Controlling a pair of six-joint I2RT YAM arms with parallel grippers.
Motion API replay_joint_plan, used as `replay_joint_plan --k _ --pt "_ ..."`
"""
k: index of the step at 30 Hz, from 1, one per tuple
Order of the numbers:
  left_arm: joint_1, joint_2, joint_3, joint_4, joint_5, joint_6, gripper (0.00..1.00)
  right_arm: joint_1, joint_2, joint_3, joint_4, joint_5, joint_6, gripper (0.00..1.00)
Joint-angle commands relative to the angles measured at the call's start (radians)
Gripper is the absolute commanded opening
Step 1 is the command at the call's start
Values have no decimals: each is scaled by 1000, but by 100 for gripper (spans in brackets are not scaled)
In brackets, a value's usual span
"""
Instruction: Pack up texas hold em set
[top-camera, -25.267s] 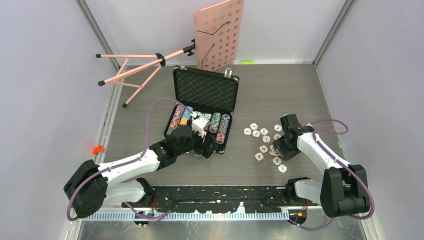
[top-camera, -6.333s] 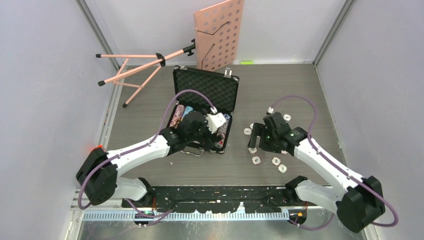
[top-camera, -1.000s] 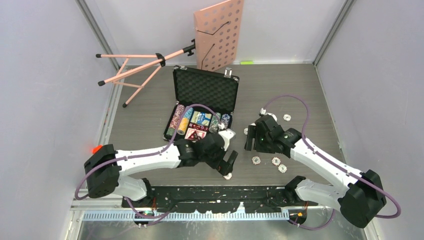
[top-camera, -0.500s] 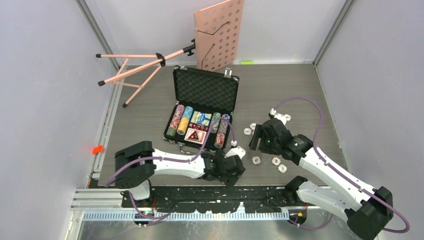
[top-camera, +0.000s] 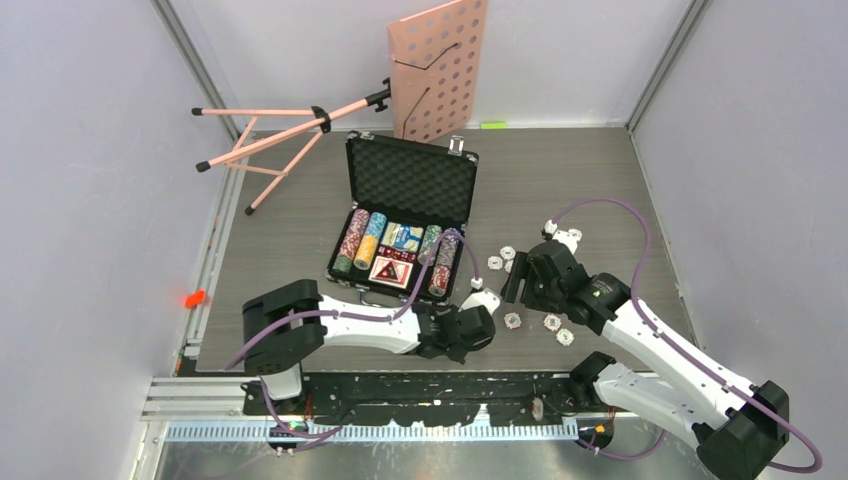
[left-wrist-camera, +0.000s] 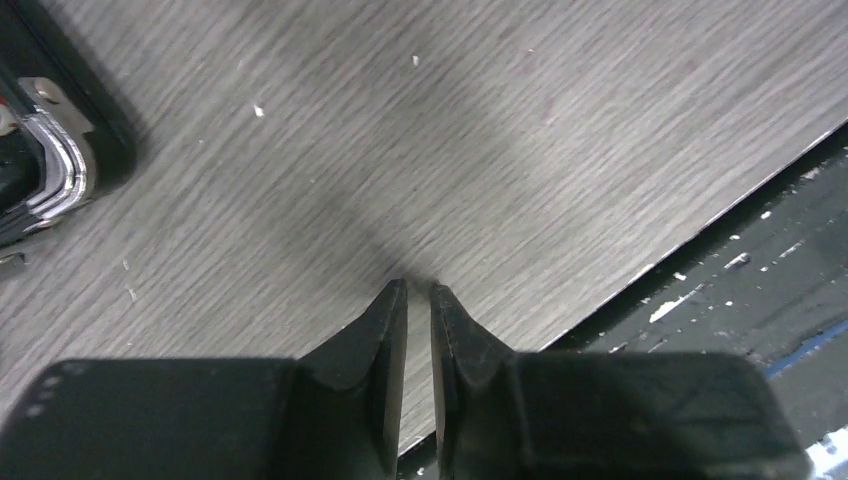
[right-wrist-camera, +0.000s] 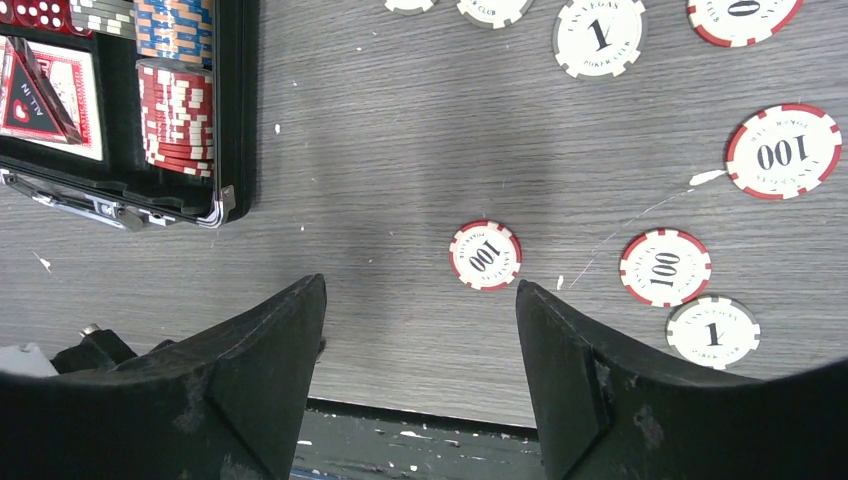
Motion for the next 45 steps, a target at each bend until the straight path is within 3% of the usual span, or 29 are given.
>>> replay_joint_plan --k 1,14,18,21,24,28,31,38,45 --pt "-1 22 0 -24 34 -18 16 4 -11 6 15 6 8 75" --pt "69 -123 -59 21 83 4 21 4 58 60 -98 64 52 78" --pt "79 -190 -107 55 67 7 23 4 121 98 -180 164 116 79" --pt "103 -245 -139 67 72 11 27 3 157 84 -166 167 135 80" --pt "127 -311 -177 62 58 17 41 3 204 56 -94 90 146 84" --pt "176 -429 -241 65 58 19 58 3 304 33 -30 31 161 77" --pt "238 -530 -290 67 77 17 64 4 385 36 21 14 161 73" --pt "350 -702 -353 35 139 12 69 4 496 31 59 0 164 68" --pt "391 -747 -356 6 175 19 70 4 522 -28 77 -29 204 62"
